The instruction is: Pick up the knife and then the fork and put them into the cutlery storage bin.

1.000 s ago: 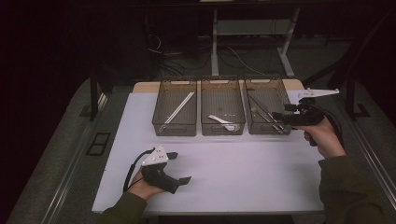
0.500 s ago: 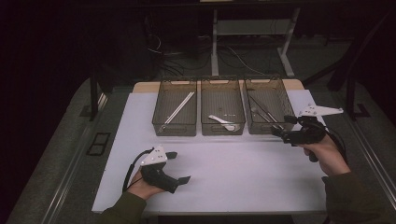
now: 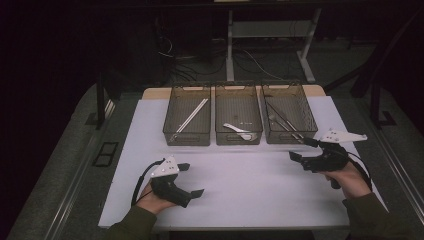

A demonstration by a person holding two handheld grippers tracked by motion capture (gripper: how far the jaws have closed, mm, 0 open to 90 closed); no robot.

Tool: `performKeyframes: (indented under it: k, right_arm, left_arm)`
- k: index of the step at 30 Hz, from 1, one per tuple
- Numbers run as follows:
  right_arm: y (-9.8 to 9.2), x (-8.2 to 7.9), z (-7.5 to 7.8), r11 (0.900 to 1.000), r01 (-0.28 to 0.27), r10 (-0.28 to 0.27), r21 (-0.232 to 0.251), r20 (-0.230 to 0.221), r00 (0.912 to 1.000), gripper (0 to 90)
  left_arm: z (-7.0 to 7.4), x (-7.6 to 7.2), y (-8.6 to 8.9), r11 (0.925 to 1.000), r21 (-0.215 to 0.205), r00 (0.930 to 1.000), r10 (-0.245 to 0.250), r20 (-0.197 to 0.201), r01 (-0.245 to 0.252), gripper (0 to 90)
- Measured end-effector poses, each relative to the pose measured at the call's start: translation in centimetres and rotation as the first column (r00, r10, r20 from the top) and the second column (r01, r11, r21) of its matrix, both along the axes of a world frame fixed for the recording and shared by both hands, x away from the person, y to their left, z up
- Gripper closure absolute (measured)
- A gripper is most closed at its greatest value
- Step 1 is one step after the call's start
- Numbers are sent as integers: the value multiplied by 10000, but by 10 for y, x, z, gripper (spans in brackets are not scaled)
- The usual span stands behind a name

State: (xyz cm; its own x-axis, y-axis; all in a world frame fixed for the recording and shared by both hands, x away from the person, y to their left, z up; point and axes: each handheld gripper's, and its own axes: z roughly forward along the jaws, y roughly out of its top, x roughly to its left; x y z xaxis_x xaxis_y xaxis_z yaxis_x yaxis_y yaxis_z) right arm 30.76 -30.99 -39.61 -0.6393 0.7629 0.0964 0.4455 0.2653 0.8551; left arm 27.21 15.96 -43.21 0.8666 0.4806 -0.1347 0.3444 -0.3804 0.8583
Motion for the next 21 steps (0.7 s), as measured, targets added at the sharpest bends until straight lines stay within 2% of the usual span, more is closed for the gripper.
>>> performKeyframes:
  k: [14, 21]
  right_arm:
    - [-1, -27, -20, 9987, -499, 497, 139, 170, 9986, 180]
    - [-4, -35, -30, 9979, -601, 600, 222, 44, 9982, 180]
  left_arm:
    - [1, -1, 0, 10000, -22, 10000, -34, 6, 34, 0]
    - [1, -1, 0, 10000, -16, 10000, -42, 7, 42, 0]
